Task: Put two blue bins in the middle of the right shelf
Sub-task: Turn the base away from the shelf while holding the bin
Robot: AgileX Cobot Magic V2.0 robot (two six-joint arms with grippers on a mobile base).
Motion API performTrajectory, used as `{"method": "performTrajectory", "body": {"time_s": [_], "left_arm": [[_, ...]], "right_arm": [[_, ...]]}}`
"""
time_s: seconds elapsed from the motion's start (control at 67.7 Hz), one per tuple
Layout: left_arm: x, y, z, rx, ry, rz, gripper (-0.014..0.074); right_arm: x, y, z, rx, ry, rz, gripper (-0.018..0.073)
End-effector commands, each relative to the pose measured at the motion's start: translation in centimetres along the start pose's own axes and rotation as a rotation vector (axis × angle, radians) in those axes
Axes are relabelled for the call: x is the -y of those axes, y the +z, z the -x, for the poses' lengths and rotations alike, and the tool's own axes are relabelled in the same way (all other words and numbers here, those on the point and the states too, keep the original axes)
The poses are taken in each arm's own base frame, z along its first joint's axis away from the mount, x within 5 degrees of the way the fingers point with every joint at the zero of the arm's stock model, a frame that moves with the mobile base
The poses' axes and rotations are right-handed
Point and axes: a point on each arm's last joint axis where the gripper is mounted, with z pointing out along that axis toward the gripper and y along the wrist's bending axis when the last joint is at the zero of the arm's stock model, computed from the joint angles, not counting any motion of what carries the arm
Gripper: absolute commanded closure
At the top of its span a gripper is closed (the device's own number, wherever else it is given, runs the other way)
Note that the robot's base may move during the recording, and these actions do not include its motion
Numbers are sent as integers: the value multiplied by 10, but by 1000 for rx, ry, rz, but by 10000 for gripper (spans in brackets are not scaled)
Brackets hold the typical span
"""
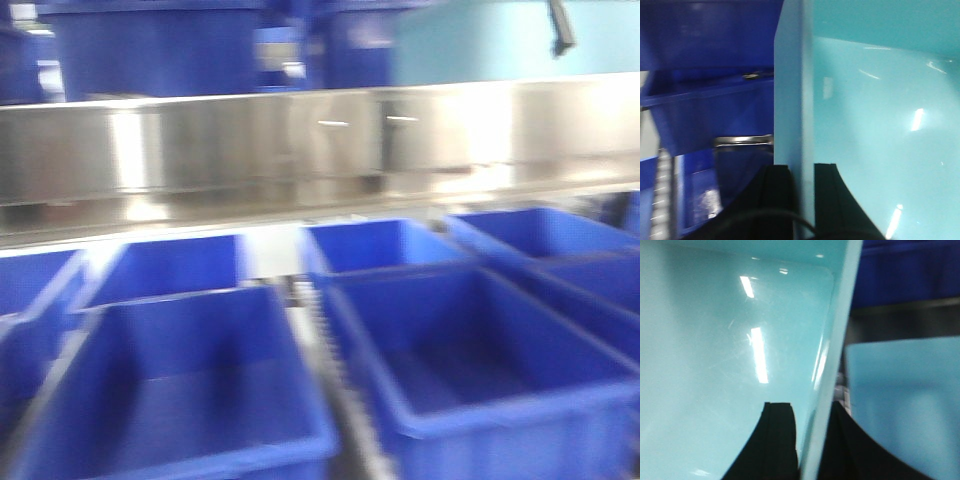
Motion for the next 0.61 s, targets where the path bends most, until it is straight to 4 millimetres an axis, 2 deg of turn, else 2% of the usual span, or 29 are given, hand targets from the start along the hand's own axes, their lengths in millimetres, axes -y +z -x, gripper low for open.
{"method": "performTrajectory", "body": {"time_s": [0.0,0.591], "left_arm": [[6,-9,12,93,-52,-52,707],[6,-9,12,93,-52,-52,707]], "right_arm": [[0,-6,7,57,-19,11,711],[0,-6,7,57,-19,11,711]]}}
